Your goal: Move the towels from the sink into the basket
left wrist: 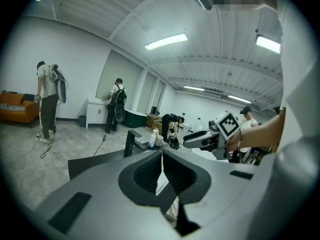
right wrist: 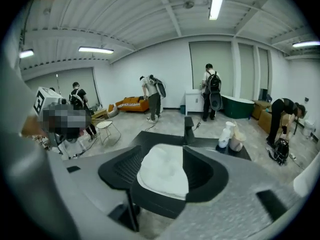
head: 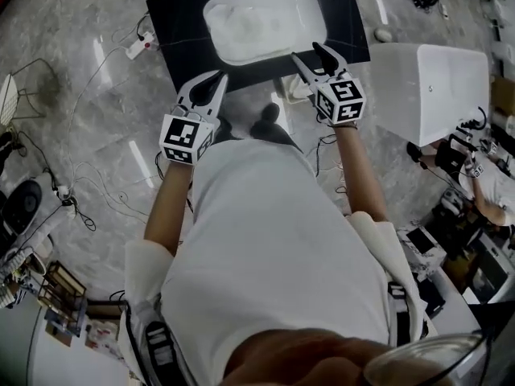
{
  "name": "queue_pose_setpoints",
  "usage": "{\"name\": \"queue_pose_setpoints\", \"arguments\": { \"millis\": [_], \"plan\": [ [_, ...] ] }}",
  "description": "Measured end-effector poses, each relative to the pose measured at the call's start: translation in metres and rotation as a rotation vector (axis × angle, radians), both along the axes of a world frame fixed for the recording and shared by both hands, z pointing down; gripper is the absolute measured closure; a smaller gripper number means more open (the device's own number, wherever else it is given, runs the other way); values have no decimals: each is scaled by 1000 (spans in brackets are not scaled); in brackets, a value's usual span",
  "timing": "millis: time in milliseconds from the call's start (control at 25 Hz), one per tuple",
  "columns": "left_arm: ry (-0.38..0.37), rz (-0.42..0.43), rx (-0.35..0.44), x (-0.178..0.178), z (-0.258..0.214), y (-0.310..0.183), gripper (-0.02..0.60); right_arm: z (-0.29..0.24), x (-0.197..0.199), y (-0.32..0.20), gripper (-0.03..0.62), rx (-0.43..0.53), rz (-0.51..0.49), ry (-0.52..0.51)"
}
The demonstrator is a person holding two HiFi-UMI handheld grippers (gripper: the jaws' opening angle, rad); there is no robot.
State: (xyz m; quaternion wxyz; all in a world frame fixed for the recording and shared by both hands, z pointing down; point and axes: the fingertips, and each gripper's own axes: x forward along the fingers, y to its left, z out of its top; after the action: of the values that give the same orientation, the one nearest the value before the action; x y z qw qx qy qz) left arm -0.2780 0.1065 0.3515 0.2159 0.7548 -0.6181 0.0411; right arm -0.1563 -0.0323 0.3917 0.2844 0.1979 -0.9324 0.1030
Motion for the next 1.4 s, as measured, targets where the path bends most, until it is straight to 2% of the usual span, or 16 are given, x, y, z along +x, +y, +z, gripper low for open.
{"name": "queue_pose_setpoints", "arguments": {
  "millis": [120, 400, 600, 800, 960, 1120, 1280, 1400],
  "plan": [
    [7, 11, -23, -8, 16, -3, 571, 48, -28, -5, 278, -47, -62, 86],
    [-4, 39, -75, -25, 68, -18, 571, 166, -81, -11, 187, -132, -187, 290],
    [19, 59, -101, -32, 100, -30, 571, 247, -105, -8, 106, -169, -290, 467],
    [49, 66, -126, -38, 128, -37, 571, 317, -112, -6, 20, -156, -400, 640],
    [77, 62, -159, -36, 148, -41, 571, 355, -101, -18, 11, -121, -464, 755],
    [88, 58, -172, -53, 169, -41, 571, 388, -115, -32, 11, -103, -485, 811],
    [104, 46, -194, -62, 188, -39, 571, 417, -117, -46, 11, -155, -441, 828],
    [112, 32, -207, -64, 199, -41, 571, 435, -114, -64, 11, -195, -382, 803]
  ]
}}
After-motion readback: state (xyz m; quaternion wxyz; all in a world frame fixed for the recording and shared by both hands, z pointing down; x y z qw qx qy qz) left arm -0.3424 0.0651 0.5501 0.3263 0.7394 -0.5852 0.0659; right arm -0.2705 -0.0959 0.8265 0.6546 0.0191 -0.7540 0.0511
